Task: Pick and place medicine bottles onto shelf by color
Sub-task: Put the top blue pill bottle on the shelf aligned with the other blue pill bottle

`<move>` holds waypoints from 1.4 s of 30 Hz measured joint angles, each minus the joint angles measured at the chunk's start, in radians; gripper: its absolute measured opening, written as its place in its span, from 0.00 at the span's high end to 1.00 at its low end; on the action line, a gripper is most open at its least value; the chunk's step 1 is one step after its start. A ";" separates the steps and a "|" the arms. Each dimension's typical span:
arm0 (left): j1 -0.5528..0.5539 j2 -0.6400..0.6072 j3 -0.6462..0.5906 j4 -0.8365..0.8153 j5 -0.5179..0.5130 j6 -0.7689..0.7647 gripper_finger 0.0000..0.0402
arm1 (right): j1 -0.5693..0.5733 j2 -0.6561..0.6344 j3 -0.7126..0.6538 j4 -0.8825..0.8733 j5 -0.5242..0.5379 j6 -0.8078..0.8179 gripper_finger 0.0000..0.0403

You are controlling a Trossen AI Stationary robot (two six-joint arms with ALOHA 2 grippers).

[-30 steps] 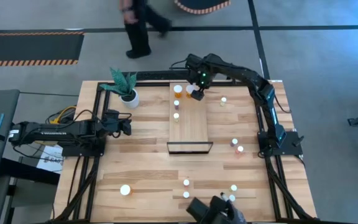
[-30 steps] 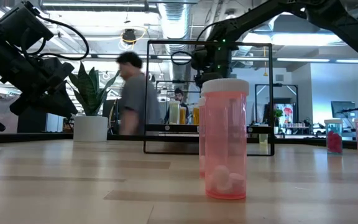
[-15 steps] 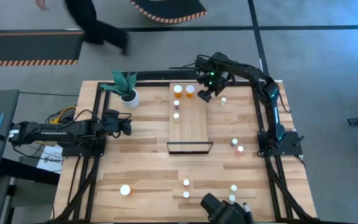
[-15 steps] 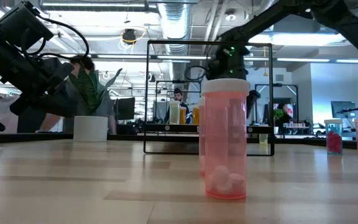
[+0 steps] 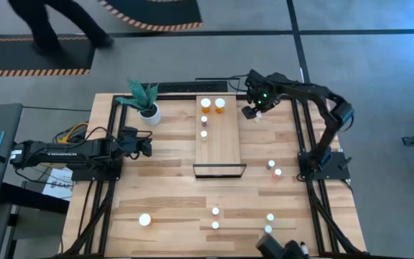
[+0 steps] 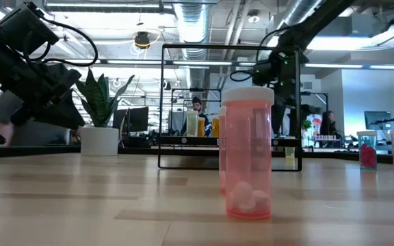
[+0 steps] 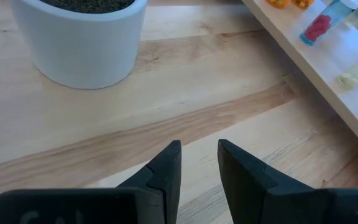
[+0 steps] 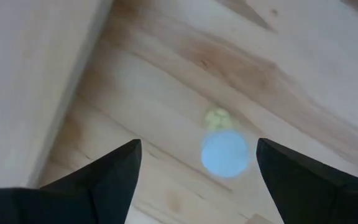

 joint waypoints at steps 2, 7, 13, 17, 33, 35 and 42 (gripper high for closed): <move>0.000 0.000 0.000 -0.001 0.000 0.000 0.77 | -0.007 -0.010 -0.026 0.014 0.000 0.000 0.17; 0.000 0.000 0.000 -0.001 0.000 0.000 0.77 | -0.019 0.004 -0.049 0.034 0.002 -0.005 0.19; 0.000 0.000 0.000 -0.007 0.000 0.000 0.77 | -0.018 0.005 -0.049 0.026 0.008 -0.008 0.21; 0.000 0.000 0.000 -0.007 0.001 0.000 0.77 | -0.009 0.005 -0.049 -0.006 0.007 0.037 0.21; 0.000 0.000 0.000 -0.008 0.001 0.000 0.77 | 0.136 -0.052 -0.073 -0.181 -0.061 0.347 0.21; 0.000 0.000 0.000 -0.008 0.001 0.000 0.77 | 0.156 -0.078 -0.113 -0.159 -0.083 0.390 0.21; 0.000 0.000 0.000 -0.008 0.001 0.000 0.77 | 0.259 -0.238 -0.269 -0.097 -0.089 0.585 0.21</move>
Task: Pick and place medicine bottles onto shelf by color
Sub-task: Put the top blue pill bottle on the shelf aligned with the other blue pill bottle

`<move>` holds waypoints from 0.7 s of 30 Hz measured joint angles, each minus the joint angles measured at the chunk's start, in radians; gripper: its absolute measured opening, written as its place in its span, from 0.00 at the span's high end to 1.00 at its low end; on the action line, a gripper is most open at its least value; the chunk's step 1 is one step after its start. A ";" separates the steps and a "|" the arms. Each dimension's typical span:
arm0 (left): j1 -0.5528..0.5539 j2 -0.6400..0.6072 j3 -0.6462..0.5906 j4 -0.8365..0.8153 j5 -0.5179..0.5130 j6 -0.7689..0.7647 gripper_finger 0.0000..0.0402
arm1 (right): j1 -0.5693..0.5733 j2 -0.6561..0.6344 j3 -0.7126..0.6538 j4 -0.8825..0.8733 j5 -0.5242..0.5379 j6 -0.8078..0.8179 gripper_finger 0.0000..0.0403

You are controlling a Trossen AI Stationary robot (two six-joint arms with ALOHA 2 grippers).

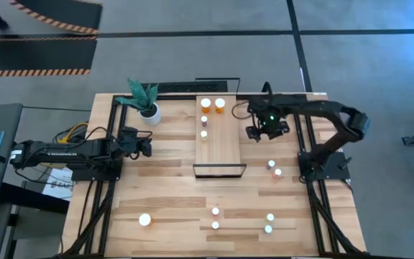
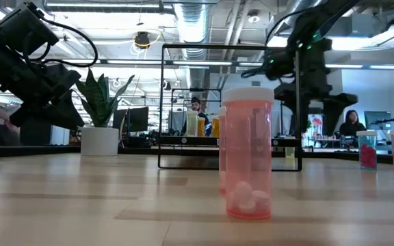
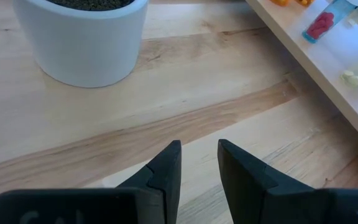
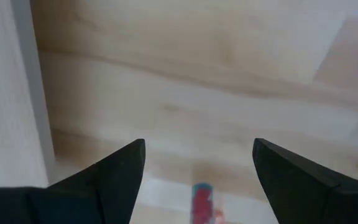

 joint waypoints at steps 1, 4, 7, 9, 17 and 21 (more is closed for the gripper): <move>0.000 0.000 0.000 0.000 0.000 0.000 0.77 | 0.024 -0.025 -0.021 0.003 0.008 0.032 0.21; 0.000 0.000 0.000 0.000 0.000 0.000 0.77 | 0.099 -0.098 -0.078 0.024 0.041 0.107 0.21; 0.000 0.000 0.000 0.000 0.000 0.000 0.77 | 0.167 -0.153 -0.120 0.030 0.072 0.175 0.21; 0.000 0.000 0.000 0.000 0.000 0.000 0.77 | 0.200 -0.177 -0.145 0.030 0.081 0.205 0.21; 0.000 0.000 0.000 0.000 0.000 0.000 0.77 | 0.295 -0.182 -0.205 0.057 0.068 0.253 0.21; 0.000 0.000 0.000 0.000 0.000 0.000 0.77 | 0.327 -0.183 -0.218 0.078 0.056 0.274 0.21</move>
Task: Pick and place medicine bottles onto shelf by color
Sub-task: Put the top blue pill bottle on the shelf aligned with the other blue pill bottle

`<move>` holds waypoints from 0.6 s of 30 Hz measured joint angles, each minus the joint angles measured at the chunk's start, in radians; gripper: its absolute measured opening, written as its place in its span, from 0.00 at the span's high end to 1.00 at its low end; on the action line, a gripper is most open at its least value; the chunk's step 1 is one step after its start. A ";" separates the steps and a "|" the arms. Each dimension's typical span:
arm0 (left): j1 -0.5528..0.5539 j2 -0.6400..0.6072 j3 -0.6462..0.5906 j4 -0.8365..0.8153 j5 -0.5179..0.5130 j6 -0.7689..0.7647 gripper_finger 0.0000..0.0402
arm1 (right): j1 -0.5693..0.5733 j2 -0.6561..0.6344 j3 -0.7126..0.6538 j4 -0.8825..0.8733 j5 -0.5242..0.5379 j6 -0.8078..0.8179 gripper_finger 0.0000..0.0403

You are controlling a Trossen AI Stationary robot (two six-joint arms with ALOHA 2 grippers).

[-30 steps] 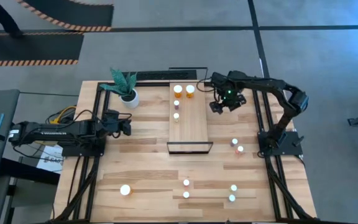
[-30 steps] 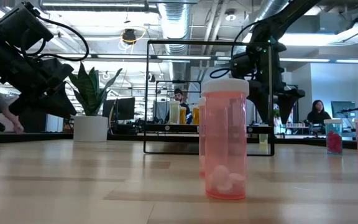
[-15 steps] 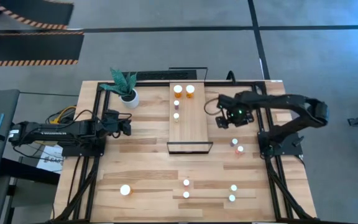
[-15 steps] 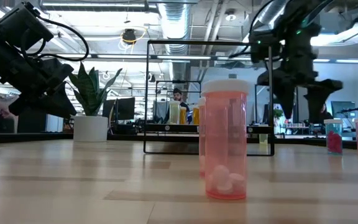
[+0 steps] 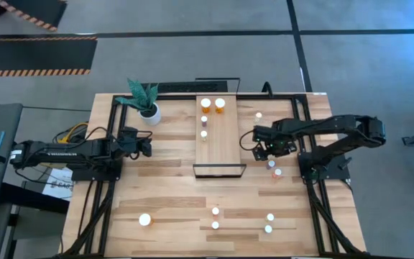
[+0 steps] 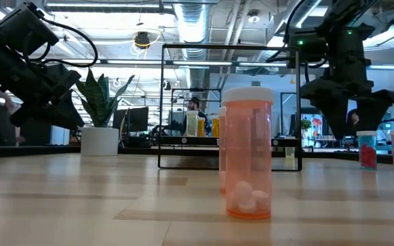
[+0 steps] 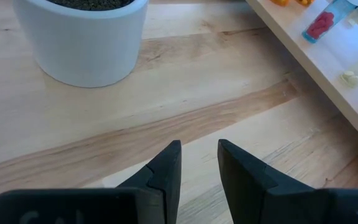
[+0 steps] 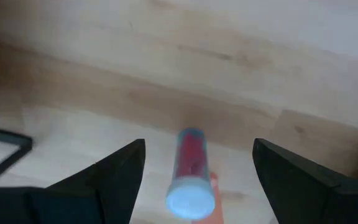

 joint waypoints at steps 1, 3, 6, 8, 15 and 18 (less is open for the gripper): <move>0.000 0.000 0.000 0.000 0.000 0.000 0.77 | 0.009 0.000 0.000 -0.001 -0.004 0.003 0.21; 0.000 0.000 0.000 0.000 0.000 0.000 0.77 | 0.031 0.000 0.000 0.000 -0.007 0.014 0.21; 0.000 0.000 0.000 0.000 0.000 0.000 0.77 | 0.062 0.000 0.000 0.000 -0.006 0.047 0.21; 0.000 0.000 0.000 0.000 0.000 0.000 0.77 | 0.081 0.000 0.000 -0.002 -0.003 0.064 0.21; 0.000 0.000 0.000 0.000 0.000 0.000 0.77 | 0.118 0.000 0.000 0.004 0.013 0.108 0.21; 0.000 0.000 0.000 0.000 0.000 0.000 0.77 | 0.130 0.000 0.000 0.008 0.023 0.134 0.22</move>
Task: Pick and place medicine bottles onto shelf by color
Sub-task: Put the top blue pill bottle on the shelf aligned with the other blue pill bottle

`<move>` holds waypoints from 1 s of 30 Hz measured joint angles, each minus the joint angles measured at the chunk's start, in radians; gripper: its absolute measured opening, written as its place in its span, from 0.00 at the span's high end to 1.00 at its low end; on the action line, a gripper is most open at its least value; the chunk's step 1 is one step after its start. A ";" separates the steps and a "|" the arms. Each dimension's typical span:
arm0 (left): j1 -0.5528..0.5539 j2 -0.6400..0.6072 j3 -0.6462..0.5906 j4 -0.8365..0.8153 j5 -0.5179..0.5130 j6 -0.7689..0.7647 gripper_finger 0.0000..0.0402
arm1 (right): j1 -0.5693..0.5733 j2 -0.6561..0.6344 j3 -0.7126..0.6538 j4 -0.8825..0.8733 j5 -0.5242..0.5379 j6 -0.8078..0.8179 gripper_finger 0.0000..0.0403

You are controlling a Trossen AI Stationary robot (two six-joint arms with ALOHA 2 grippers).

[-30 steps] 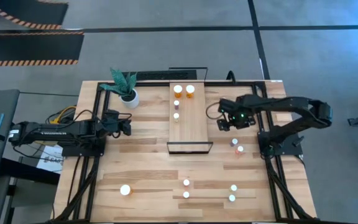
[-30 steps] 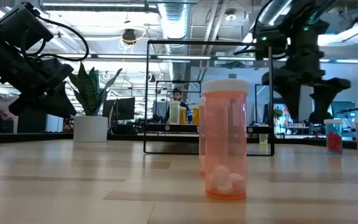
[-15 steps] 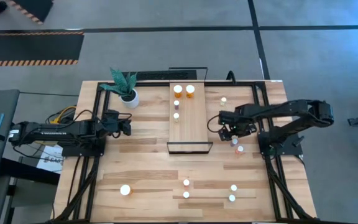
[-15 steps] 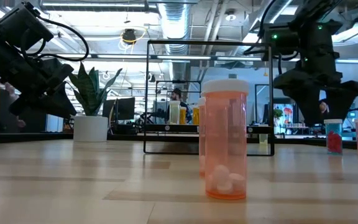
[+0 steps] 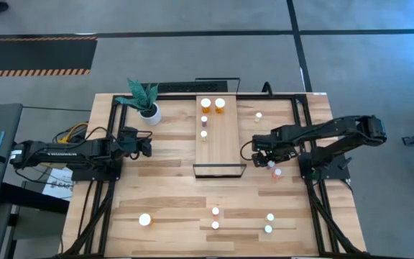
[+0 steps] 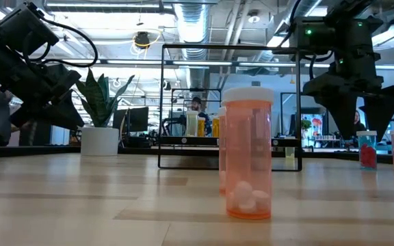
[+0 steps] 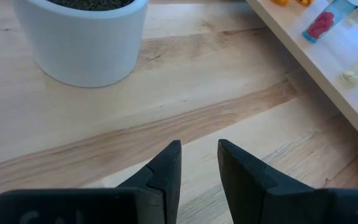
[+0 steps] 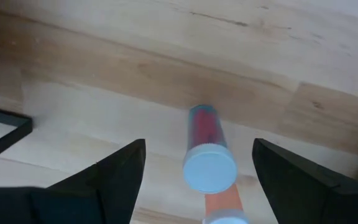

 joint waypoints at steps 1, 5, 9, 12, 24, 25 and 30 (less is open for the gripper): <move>0.000 0.000 0.000 0.000 0.000 0.000 0.77 | 0.006 0.000 0.000 0.002 0.008 0.009 0.22; 0.000 0.000 0.000 0.000 0.000 0.000 0.77 | 0.026 0.000 0.000 0.014 0.027 0.021 0.27; 0.000 0.000 0.000 0.000 0.000 0.000 0.77 | 0.038 0.000 0.001 0.014 0.040 0.044 0.31; 0.000 0.000 0.000 0.000 0.000 0.000 0.77 | 0.035 0.000 0.001 0.012 0.042 0.047 0.35; 0.000 0.000 0.000 0.000 0.000 0.000 0.77 | 0.036 0.000 0.002 0.020 0.042 0.054 0.63; 0.000 0.000 0.000 0.000 0.000 0.000 0.77 | 0.036 0.000 0.002 0.021 0.042 0.054 0.65; 0.000 0.000 0.000 0.000 0.000 0.000 0.77 | 0.036 0.000 0.002 0.030 0.042 0.054 0.71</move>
